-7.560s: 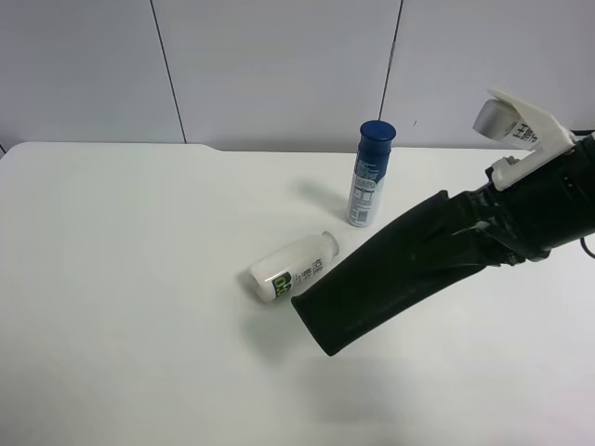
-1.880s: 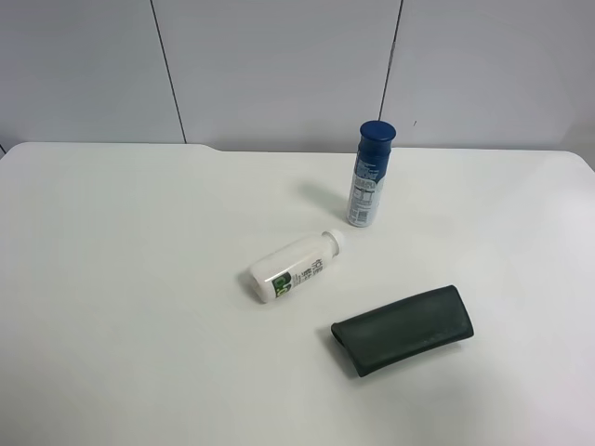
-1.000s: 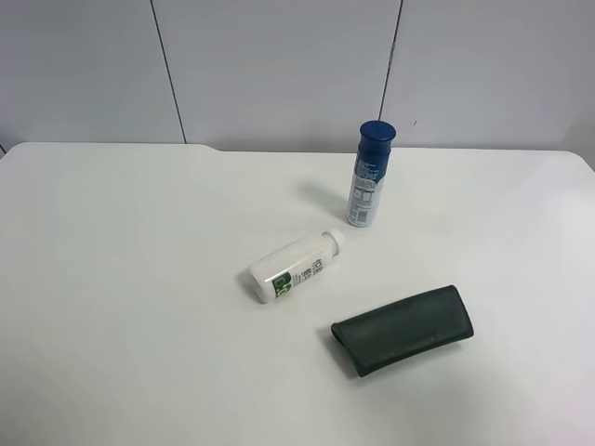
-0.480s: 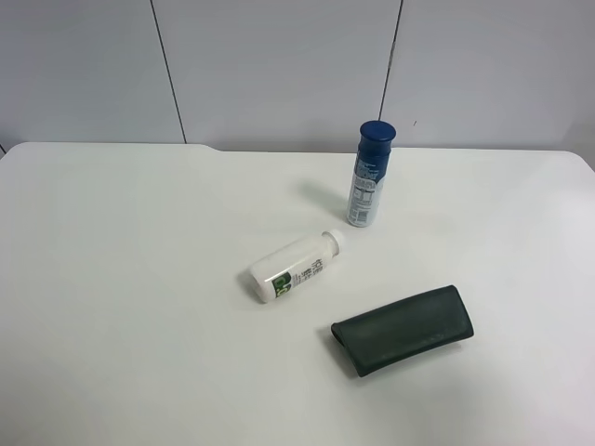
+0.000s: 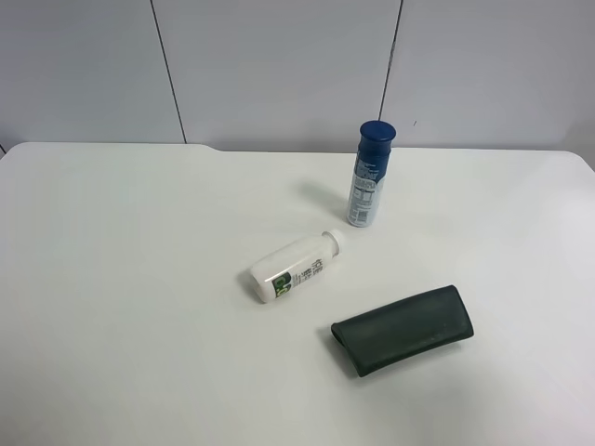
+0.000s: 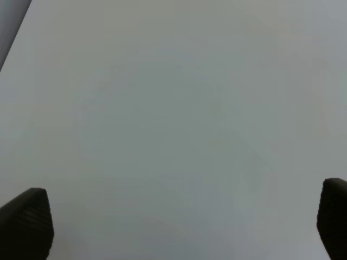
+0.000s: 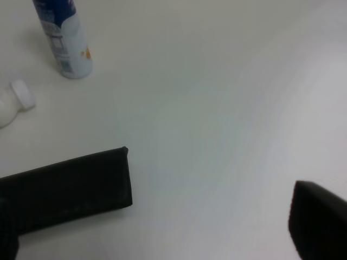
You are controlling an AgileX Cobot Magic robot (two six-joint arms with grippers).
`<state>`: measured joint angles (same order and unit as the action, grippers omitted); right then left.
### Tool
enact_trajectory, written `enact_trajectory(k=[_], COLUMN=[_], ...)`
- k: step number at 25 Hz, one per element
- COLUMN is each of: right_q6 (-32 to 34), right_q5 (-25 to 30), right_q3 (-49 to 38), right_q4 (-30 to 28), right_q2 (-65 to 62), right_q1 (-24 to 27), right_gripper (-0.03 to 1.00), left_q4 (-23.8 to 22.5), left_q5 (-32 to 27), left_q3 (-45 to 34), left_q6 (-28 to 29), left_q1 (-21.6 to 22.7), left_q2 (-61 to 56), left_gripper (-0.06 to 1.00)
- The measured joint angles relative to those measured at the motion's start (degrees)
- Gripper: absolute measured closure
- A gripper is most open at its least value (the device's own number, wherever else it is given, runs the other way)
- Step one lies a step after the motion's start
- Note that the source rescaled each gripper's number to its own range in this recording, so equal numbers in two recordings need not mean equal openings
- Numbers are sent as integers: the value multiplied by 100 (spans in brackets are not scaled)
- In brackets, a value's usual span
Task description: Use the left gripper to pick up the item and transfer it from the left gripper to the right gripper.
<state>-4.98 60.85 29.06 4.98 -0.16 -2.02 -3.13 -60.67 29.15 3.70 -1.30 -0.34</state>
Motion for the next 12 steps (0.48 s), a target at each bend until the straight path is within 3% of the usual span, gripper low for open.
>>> enact_trajectory(k=[12], right_q6=[0], right_q5=[0], right_q3=[0], right_q4=[-1], right_q2=[0], right_q1=[0], right_gripper=[-3], left_q4=[0], left_q5=[0], left_q3=[0], left_q6=[0], left_q1=[0], left_q2=[0], left_gripper=[-6])
